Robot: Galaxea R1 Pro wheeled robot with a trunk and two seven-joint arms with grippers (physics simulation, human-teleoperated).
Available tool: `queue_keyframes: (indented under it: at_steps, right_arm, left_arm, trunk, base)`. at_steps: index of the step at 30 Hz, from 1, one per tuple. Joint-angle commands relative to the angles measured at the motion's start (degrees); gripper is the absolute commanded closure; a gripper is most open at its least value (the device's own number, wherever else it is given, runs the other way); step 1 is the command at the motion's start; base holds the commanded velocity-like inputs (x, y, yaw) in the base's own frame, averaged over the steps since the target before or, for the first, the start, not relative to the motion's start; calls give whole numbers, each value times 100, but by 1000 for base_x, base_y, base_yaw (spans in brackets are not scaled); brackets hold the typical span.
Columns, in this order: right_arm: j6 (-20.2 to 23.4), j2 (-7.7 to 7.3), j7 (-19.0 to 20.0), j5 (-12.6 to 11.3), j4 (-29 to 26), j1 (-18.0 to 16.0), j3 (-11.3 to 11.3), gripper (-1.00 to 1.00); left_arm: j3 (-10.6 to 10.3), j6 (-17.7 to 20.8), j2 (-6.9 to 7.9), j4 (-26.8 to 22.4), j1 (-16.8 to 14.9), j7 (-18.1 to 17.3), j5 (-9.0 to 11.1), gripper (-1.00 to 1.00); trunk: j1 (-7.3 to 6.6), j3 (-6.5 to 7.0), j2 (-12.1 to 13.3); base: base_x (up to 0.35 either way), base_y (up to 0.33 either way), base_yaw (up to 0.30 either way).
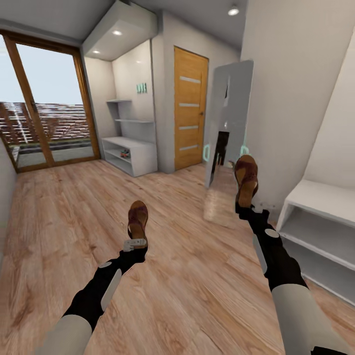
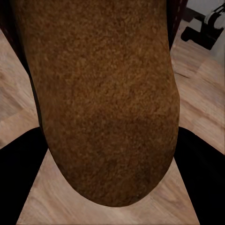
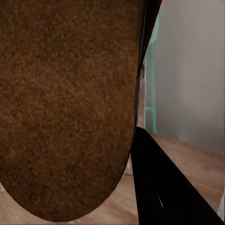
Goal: Pick up the two gym shoes and the two sandals from the corridor floor and place them onto the hallstand (shoe rack) in the corridor, making sure they are on the rack and not on the floor. Arrange them so the two gym shoes are next to each other and the two sandals are next to each other.
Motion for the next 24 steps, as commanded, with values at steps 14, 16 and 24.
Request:
queue_keyframes:
  at_steps: [14,16,24]
  right_arm:
    - [38,1,-10,30,-14,-1,-5,100]
    - [38,1,-10,30,-12,-1,-5,100]
    - [38,1,-10,30,-14,-1,-5,100]
  left_arm:
    - [-1,36,-1,-4,-5,-4,57,100]
    - [-1,36,-1,-4,-7,-4,57,100]
    - [-1,36,-1,-4,-6,-4,57,100]
  trunk:
    - [2,-6,-3]
    - [2,-6,-3]
    - [2,-6,-3]
  base:
    - [309,132,300]
    - [334,14,300]
    - [337,2,300]
